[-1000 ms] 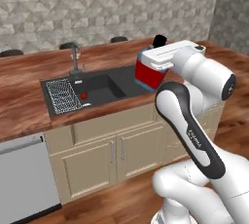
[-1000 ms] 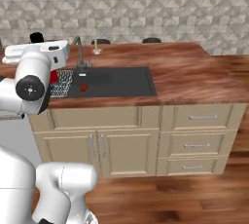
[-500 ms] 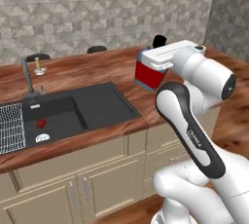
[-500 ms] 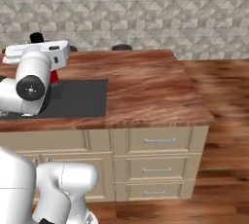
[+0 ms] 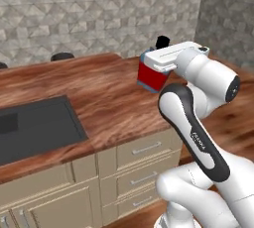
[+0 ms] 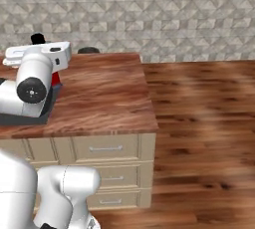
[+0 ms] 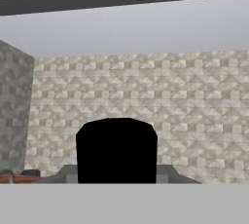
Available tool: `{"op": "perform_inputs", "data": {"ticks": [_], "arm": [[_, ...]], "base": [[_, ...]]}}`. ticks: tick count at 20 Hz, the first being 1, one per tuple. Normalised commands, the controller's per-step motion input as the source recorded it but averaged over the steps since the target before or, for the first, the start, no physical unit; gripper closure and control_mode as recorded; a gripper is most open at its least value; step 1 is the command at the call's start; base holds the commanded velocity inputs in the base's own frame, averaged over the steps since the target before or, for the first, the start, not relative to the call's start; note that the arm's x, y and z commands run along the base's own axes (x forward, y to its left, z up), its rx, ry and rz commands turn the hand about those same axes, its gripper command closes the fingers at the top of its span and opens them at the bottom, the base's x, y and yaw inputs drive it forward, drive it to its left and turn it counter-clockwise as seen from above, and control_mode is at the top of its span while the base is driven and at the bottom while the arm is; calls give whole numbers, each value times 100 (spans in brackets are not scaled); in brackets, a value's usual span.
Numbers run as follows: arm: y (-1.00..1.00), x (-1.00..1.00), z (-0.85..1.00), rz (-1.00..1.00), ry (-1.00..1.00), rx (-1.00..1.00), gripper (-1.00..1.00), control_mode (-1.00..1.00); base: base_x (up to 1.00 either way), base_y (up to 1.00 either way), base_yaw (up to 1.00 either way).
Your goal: Open the cabinet directly in front. Then move the liquor and the mug to the dining counter with the candle on it.
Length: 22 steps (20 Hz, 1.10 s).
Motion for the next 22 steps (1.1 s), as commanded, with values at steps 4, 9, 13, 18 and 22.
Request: {"op": "perform_inputs", "data": {"ticks": [4, 9, 13, 18, 22], "arm": [[0, 0, 0, 0, 0, 0, 100, 100], [0, 0, 0, 0, 0, 0, 100, 100], [0, 0, 0, 0, 0, 0, 100, 100], [0, 0, 0, 0, 0, 0, 100, 100], [0, 0, 0, 0, 0, 0, 100, 100]], "base": [[4, -100, -10], [39, -100, -6], [52, -100, -4], [60, -100, -1], [64, -100, 0]]}}
